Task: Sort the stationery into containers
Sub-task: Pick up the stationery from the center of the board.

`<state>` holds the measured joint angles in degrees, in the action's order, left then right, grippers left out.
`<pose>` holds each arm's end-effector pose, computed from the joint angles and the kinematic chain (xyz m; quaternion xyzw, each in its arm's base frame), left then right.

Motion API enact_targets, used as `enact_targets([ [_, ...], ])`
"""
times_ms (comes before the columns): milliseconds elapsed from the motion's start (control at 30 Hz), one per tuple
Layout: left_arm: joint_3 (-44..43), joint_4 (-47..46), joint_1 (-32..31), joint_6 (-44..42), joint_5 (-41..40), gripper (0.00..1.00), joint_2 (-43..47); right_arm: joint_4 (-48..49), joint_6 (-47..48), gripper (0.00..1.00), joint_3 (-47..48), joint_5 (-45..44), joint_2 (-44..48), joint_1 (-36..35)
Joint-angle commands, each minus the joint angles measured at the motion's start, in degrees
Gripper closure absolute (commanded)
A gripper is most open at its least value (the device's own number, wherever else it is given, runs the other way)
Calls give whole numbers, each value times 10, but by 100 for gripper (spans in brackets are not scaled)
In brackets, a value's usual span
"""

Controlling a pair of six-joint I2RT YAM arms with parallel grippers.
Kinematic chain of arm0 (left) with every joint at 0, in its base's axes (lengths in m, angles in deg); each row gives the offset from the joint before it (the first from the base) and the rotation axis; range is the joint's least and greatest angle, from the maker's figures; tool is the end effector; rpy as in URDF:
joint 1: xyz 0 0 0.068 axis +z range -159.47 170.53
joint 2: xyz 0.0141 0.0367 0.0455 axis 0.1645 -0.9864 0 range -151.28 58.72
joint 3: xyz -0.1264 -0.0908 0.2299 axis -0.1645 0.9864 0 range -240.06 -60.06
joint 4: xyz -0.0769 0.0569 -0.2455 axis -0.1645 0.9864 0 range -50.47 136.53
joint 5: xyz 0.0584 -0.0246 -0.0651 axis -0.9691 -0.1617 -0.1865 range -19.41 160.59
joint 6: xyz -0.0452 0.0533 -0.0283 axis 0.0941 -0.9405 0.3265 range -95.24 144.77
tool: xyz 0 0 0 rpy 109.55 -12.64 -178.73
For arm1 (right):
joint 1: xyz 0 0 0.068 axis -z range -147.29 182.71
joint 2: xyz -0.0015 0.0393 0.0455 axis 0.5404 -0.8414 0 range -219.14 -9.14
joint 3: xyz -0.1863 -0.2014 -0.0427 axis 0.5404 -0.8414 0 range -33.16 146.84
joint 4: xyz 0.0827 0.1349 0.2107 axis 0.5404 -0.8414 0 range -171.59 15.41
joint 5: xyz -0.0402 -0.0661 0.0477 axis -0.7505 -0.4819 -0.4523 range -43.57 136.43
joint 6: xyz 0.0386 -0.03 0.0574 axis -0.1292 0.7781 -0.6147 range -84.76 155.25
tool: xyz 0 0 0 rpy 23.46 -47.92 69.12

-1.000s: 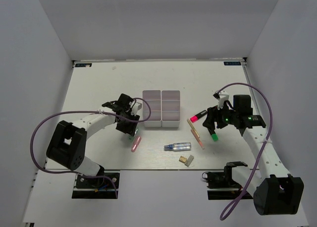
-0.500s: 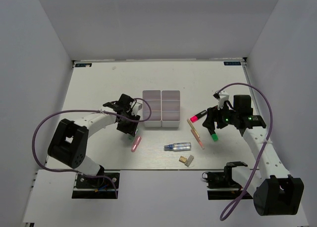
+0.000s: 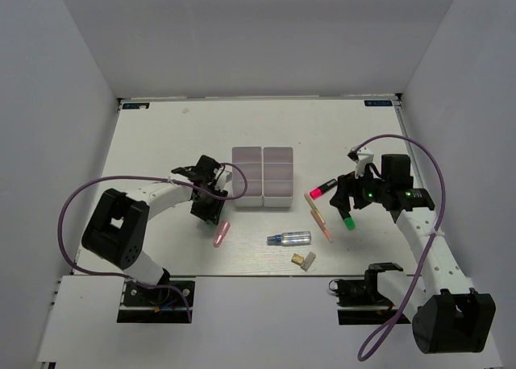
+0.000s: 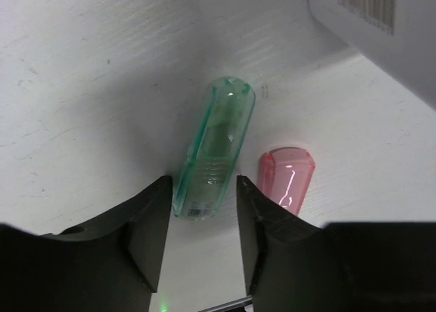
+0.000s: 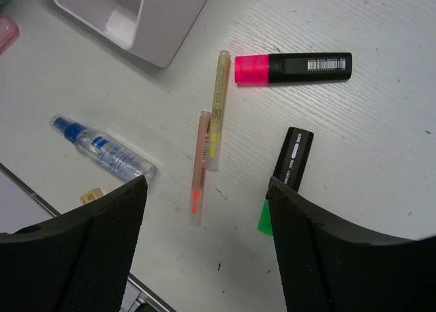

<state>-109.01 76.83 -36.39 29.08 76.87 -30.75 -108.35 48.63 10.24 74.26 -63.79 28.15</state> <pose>0.2405 -0.1299 0.1333 0.2003 0.9725 -0.0810 0.0873 0.2075 0.0464 0.2514 -0.2308 0.8715 0.1929 0.3873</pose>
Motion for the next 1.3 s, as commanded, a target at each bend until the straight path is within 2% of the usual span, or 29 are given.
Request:
enact_targets([
  [0,0,-2,-9,2,-20,48,-30,-3,8,26,23,14,11,2],
  [167,-1,8,-10,2,-42,67,-37,-5,10,26,24,13,14,3],
  [267,-1,14,-11,3,-53,69,-36,-6,10,26,24,15,11,2],
  [433,-4,26,-10,4,-73,91,-33,-6,11,26,23,16,14,1],
  [533,-8,38,-4,10,-80,98,-15,-6,12,24,24,14,15,3],
  [733,-16,56,30,31,-31,100,73,-6,11,24,24,19,14,3],
  [833,-41,83,32,25,-23,100,98,-8,11,38,26,23,11,4],
  [867,-69,91,32,25,-21,100,101,-8,14,47,25,26,11,3],
  [933,-87,113,32,18,-3,100,102,-9,12,59,25,26,11,3],
  [967,-120,118,32,17,0,100,103,-10,13,75,27,27,11,3],
  [1033,-153,132,31,10,26,100,94,-10,13,90,27,26,11,5],
  [1067,-176,138,30,9,36,100,91,-11,12,94,27,26,11,3],
  [1133,-206,139,27,-1,57,100,75,-14,11,94,28,24,11,3],
  [1267,-281,153,14,-39,87,100,36,-9,9,89,27,22,11,3],
])
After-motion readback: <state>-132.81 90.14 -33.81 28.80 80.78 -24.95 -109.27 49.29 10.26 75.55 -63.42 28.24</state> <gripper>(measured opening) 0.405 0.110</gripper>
